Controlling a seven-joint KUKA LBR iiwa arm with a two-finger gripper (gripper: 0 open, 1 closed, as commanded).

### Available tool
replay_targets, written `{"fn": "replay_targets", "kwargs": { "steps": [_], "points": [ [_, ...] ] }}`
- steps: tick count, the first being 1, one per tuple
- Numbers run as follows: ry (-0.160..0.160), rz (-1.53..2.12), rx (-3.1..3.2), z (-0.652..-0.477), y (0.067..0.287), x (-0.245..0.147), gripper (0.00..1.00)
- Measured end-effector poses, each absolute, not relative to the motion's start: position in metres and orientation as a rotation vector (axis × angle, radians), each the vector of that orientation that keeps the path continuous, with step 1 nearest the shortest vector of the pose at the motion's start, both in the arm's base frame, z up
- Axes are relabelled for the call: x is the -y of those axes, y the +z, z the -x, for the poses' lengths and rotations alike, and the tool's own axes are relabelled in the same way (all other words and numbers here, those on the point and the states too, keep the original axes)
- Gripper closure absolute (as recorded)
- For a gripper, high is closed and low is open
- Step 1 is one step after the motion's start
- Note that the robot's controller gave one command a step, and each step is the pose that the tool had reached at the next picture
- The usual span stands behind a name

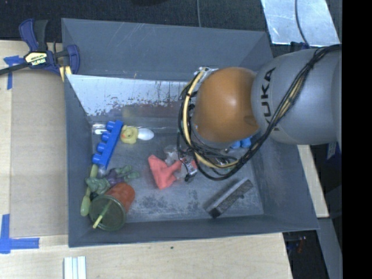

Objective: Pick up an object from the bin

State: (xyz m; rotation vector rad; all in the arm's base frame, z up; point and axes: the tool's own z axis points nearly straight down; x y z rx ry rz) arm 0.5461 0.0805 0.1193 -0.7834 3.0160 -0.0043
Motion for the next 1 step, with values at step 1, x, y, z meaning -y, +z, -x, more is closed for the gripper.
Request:
{"fn": "replay_targets", "kwargs": {
  "steps": [1],
  "points": [
    [-0.006,0.789,-3.009,-0.5468,0.1070,-0.0846,1.00]
  ]
}}
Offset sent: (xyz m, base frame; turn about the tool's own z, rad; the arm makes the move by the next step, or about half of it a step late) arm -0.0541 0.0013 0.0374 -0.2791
